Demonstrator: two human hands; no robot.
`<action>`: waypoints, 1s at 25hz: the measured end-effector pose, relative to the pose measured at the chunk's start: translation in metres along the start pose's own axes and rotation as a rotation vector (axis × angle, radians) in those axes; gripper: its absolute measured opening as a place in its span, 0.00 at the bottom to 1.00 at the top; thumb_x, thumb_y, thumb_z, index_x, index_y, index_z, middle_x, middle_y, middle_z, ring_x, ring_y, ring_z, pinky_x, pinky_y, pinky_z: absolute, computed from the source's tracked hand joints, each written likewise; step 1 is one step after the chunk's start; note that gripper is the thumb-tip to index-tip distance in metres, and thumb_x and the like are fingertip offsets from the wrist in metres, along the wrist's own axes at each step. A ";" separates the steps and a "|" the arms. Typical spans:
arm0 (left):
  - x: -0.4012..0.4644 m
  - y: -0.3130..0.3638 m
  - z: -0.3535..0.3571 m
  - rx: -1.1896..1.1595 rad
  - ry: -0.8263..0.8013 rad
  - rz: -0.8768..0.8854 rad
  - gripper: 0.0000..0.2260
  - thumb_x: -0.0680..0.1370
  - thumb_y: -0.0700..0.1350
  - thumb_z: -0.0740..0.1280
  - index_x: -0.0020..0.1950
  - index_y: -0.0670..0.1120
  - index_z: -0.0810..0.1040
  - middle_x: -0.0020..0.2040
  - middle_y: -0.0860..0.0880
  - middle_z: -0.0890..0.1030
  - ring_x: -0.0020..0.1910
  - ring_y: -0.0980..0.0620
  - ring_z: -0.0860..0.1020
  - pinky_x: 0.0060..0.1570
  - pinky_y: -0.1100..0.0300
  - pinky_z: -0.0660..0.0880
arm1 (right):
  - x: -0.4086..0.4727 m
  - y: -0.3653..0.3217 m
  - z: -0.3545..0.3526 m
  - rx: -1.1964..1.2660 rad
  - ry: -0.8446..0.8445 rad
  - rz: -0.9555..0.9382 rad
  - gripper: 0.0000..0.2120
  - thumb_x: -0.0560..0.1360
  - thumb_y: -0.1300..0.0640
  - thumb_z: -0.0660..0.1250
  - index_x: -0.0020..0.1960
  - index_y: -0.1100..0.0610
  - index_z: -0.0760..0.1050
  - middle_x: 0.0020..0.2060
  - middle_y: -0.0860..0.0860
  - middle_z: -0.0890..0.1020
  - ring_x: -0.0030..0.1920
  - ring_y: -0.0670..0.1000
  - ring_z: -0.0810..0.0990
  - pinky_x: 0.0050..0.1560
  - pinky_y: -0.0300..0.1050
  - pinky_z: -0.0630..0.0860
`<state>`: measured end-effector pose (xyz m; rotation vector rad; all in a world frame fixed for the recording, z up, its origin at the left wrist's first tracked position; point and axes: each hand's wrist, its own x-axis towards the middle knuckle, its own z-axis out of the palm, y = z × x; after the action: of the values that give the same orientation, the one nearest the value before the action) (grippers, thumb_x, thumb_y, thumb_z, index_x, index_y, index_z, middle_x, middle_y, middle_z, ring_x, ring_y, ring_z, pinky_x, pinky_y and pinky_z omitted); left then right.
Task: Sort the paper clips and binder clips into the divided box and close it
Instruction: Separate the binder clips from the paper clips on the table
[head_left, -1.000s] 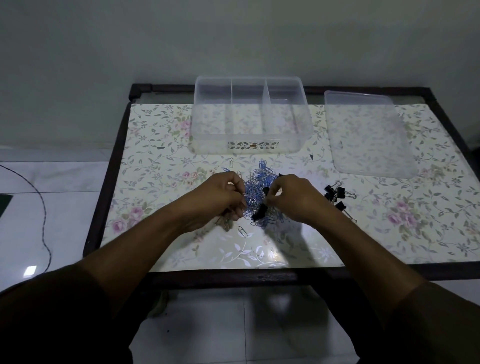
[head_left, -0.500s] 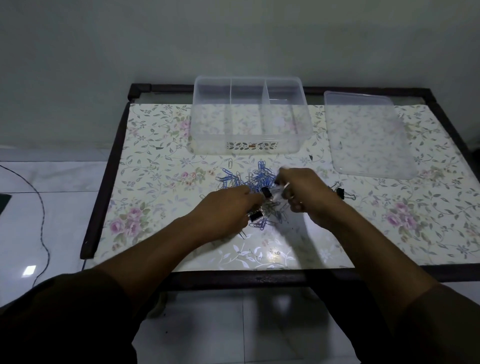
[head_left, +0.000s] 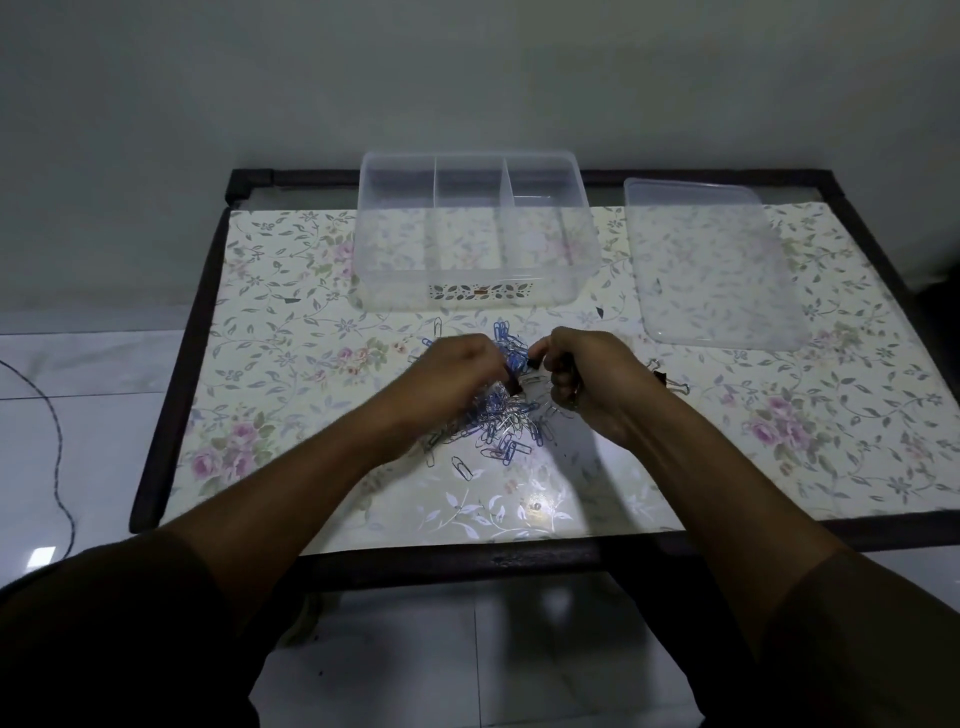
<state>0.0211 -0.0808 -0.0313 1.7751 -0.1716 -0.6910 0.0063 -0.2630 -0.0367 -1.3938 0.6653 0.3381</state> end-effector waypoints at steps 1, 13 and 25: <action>-0.001 0.002 -0.006 -0.302 -0.035 -0.121 0.08 0.76 0.43 0.59 0.44 0.41 0.77 0.32 0.51 0.69 0.29 0.53 0.63 0.31 0.59 0.58 | 0.001 0.003 0.003 -0.099 0.002 -0.046 0.07 0.74 0.64 0.63 0.38 0.66 0.74 0.29 0.53 0.67 0.28 0.50 0.60 0.27 0.42 0.60; -0.008 -0.009 -0.031 0.014 0.101 -0.092 0.17 0.77 0.46 0.72 0.32 0.46 0.69 0.29 0.46 0.64 0.25 0.53 0.62 0.22 0.65 0.63 | 0.013 0.030 0.027 -1.192 0.160 -0.411 0.13 0.70 0.52 0.73 0.36 0.62 0.79 0.30 0.55 0.80 0.35 0.56 0.80 0.32 0.44 0.71; 0.012 -0.008 -0.002 0.611 0.152 0.209 0.11 0.71 0.47 0.76 0.51 0.54 0.81 0.29 0.54 0.73 0.29 0.56 0.71 0.34 0.59 0.69 | 0.000 -0.002 0.006 -0.309 -0.147 -0.003 0.10 0.73 0.61 0.68 0.32 0.58 0.75 0.29 0.51 0.65 0.26 0.48 0.58 0.29 0.43 0.57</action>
<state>0.0303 -0.0820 -0.0425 2.3385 -0.4983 -0.3659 0.0084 -0.2577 -0.0348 -1.6448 0.5034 0.5538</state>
